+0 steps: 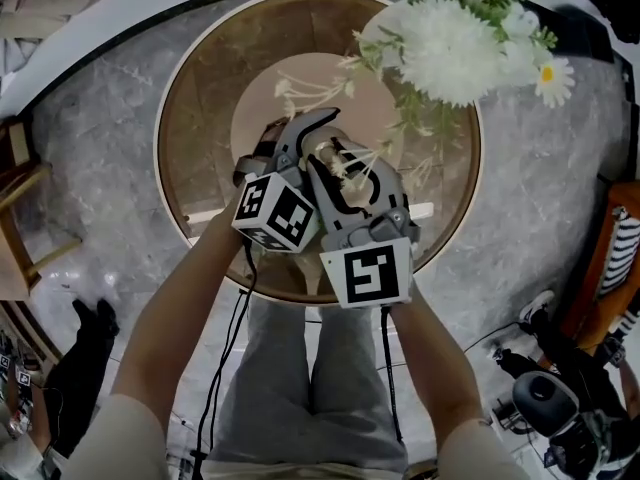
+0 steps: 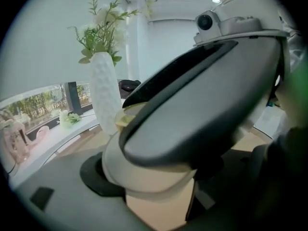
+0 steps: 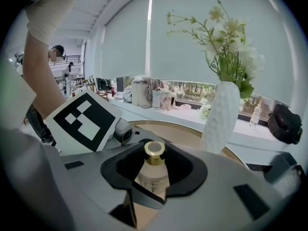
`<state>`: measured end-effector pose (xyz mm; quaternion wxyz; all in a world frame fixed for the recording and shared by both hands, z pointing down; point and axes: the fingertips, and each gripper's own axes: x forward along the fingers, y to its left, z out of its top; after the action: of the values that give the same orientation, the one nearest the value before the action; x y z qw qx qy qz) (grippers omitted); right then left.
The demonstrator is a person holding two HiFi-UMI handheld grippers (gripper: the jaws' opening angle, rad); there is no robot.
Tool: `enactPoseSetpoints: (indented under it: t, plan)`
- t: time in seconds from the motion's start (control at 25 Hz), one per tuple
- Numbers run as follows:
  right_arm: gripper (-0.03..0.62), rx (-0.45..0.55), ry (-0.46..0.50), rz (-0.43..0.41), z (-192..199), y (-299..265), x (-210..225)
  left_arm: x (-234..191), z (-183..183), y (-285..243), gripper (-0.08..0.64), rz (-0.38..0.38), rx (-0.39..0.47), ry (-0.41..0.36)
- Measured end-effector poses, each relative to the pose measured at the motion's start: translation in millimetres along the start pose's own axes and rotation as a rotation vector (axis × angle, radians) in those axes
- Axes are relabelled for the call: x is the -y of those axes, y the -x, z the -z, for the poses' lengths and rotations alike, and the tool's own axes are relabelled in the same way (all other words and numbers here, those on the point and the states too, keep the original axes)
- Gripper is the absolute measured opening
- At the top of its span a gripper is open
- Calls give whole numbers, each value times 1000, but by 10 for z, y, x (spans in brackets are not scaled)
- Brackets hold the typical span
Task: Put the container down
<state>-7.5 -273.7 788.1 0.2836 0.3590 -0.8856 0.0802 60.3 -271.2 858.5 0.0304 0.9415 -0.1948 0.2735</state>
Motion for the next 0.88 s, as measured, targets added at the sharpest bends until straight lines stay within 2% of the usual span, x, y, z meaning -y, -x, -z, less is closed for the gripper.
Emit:
enactPoseSetpoints:
  t: [0.12, 0.28, 0.48, 0.68, 0.76, 0.88]
  plan:
    - [130, 2, 18, 8, 54, -3, -30, 34, 77, 35, 365, 11, -30, 1]
    - [130, 16, -9, 5, 98, -1, 68, 28, 206, 60, 365, 9, -91, 1]
    - [132, 46, -16, -11, 149, -8, 91, 19, 219, 90, 365, -5, -64, 36]
    - [137, 68, -79, -12, 136, 10, 106, 11, 135, 138, 365, -20, -37, 70]
    - [176, 95, -87, -27, 79, 53, 81, -1, 105, 187, 365, -41, -31, 75]
    - [181, 135, -92, -34, -42, 198, 44, -6, 59, 325, 365, -68, -32, 89]
